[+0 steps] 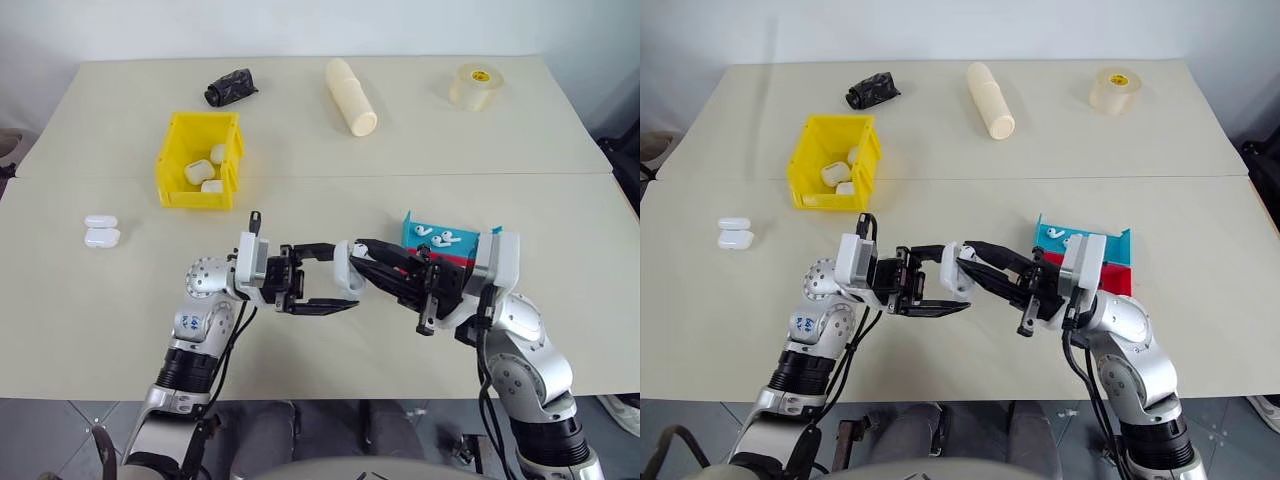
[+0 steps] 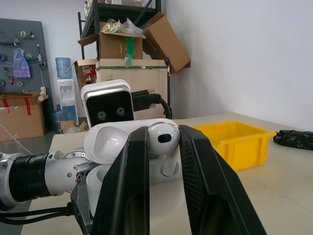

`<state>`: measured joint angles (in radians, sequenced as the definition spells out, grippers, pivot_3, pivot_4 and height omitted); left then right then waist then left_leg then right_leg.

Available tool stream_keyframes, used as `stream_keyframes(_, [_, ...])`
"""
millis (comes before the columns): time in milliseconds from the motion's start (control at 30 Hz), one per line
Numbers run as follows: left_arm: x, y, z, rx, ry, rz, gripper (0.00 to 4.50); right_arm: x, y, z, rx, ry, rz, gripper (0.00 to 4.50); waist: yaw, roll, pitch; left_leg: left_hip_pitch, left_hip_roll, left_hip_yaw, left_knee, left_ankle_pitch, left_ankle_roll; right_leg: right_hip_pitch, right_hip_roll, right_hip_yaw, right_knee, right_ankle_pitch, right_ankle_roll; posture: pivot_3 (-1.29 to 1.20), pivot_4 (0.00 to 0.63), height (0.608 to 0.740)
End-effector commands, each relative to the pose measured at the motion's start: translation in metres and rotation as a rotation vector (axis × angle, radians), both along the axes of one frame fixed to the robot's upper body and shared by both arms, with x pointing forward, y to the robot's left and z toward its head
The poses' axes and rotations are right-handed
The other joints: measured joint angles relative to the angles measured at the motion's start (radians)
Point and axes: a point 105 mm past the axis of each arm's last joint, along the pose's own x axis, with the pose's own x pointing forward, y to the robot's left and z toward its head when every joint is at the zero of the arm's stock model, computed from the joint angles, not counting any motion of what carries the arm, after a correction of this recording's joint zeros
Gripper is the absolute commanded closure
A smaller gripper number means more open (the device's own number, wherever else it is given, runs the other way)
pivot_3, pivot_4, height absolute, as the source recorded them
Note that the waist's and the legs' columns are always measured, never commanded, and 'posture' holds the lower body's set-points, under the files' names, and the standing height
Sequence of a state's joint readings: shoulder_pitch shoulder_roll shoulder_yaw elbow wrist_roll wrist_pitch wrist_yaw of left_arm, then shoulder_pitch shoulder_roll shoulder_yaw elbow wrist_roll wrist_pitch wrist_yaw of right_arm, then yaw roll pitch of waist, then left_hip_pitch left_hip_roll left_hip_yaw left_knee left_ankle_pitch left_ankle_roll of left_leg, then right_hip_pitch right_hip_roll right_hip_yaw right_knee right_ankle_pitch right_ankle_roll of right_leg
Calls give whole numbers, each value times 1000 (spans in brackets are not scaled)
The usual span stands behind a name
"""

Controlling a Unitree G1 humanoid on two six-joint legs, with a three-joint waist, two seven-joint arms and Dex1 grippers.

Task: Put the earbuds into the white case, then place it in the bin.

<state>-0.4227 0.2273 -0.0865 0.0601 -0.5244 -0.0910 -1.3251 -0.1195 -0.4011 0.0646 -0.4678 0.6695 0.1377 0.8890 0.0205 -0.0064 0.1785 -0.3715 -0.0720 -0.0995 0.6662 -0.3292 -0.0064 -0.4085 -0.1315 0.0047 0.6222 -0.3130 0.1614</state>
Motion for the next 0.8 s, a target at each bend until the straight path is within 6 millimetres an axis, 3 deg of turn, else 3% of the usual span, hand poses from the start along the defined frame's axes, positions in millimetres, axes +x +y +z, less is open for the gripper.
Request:
stream_keyframes(33, [-4,-1,28,-99,-112,-11,1746,2,0,-18,-75,78,9,4003,0,0,0,0,0,0,0,0,0,0,0,0,0,0,0,0,150,740])
stream_keyframes(300, [-6,-3,28,-99,-120,-21,1746,1,4,-15,-60,142,66,4003,1,0,0,0,0,0,0,0,0,0,0,0,0,0,0,0,150,740])
stream_keyframes(700, [-5,-4,27,-109,-119,-16,1746,0,-2,-3,-61,117,88,61,2,0,0,0,1,0,0,0,0,0,0,0,0,0,0,0,150,740])
stream_keyframes(800, [-6,-4,25,-113,-114,-8,1746,2,-7,3,-68,89,60,17,3,0,0,0,0,0,0,0,0,0,-1,0,0,0,0,0,150,740])
